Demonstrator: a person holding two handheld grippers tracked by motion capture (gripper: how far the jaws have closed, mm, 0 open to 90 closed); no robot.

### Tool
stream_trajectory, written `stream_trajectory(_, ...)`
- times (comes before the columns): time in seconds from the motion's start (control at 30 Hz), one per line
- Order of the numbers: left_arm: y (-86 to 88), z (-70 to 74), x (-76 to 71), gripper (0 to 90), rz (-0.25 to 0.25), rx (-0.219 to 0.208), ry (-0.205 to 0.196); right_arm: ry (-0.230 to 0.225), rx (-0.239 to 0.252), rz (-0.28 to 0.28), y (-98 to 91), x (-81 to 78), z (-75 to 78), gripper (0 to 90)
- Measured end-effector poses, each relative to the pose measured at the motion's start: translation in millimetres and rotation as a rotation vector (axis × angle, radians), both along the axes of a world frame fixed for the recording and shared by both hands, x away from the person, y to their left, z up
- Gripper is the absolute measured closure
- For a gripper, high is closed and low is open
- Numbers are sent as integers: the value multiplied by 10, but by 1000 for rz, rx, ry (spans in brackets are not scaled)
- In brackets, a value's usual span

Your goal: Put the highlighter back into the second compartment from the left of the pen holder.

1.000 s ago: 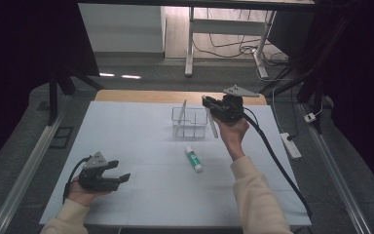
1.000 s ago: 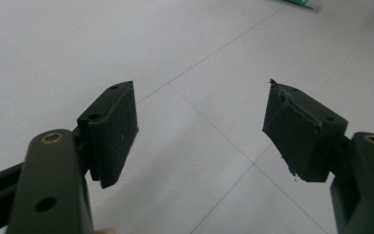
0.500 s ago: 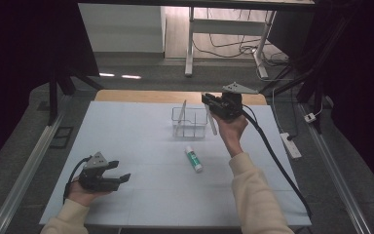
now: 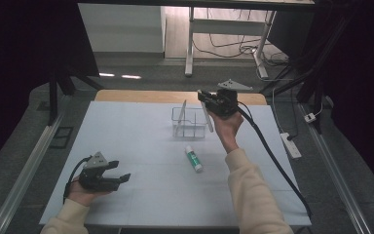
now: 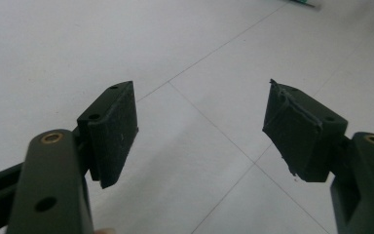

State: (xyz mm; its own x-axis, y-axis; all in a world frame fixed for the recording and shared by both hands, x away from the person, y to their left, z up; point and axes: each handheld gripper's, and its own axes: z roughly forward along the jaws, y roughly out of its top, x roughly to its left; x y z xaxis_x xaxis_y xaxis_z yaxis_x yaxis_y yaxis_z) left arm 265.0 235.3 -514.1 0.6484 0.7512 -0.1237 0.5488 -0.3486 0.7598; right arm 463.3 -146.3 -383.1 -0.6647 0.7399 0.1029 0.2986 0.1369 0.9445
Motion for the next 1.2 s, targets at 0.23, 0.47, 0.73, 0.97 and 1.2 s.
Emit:
stream_trajectory(0.23,9,-2,2,281,1,-3,0,-9,-5,3,96,68,11,783)
stream_trajectory(0.47,20,-1,2,281,2,-4,-1,-5,6,1,159,178,-3,782)
stream_trajectory(0.73,27,-5,7,282,2,-8,1,-17,9,-9,231,259,-24,783)
stream_trajectory(0.97,26,-7,7,281,1,-7,2,-20,-3,-2,342,330,-93,782)
stream_trajectory(1.2,21,-7,5,281,-3,-6,3,-26,5,-3,382,350,-86,782)
